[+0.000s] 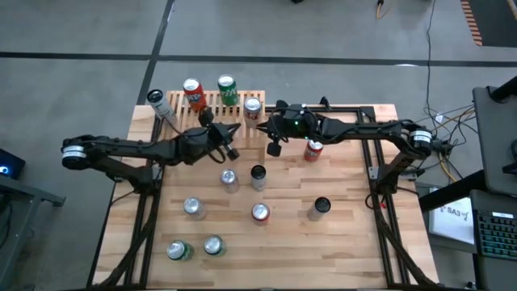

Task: Place canned beverage on shelf
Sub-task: Put the bottom red/silver soda can on the shelf

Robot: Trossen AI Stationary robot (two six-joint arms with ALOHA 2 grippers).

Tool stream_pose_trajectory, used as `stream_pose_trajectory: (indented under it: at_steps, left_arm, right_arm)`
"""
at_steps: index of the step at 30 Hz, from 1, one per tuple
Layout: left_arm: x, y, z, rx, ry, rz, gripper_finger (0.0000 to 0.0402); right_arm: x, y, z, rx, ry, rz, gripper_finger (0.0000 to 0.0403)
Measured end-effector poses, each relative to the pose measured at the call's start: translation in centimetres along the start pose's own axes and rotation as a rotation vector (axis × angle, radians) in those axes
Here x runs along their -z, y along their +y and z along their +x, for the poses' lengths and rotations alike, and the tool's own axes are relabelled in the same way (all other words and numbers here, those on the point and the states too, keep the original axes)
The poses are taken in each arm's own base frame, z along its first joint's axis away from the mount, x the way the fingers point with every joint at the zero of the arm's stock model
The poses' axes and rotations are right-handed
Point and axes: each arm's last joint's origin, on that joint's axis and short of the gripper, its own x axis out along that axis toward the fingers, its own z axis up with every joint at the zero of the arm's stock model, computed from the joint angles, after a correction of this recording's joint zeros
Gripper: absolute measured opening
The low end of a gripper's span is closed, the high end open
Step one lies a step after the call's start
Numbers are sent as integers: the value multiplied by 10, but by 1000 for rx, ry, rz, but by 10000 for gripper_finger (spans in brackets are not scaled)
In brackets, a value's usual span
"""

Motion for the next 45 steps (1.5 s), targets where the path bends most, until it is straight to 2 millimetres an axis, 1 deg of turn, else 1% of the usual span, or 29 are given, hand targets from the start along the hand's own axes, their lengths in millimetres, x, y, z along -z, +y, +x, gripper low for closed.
stream_pose_trajectory:
  at_steps: [4, 9, 18, 27, 31, 35, 40, 45]
  left_arm:
    - [-6, 4, -9, 74, -38, -8, 0]
    - [-13, 9, -17, 92, -73, -23, 0]
    - [-15, 12, -21, 89, -84, -29, 0]
    - [-8, 9, -22, 116, -15, -1, 0]
    - [-2, 4, -25, 149, 46, 22, 0]
    - [2, -3, -28, 199, 79, 12, 0]
    - [-3, -10, -37, 293, 41, -4, 0]
    - [-9, -8, -46, 309, 10, -11, 0]
  right_arm:
    - [-2, -3, 3, 21, -51, -8, 27]
    - [-5, -8, 3, 44, -88, -7, 27]
    - [-7, -15, 2, 72, -129, 15, 27]
    - [-5, -17, 3, 62, -115, 43, 27]
    - [-7, -15, 2, -2, -149, 57, 27]
    - [-10, -16, 4, 6, -182, 62, 27]
    - [-5, -15, 12, 10, -194, 59, 27]
    - [2, -15, 20, 18, -180, 61, 27]
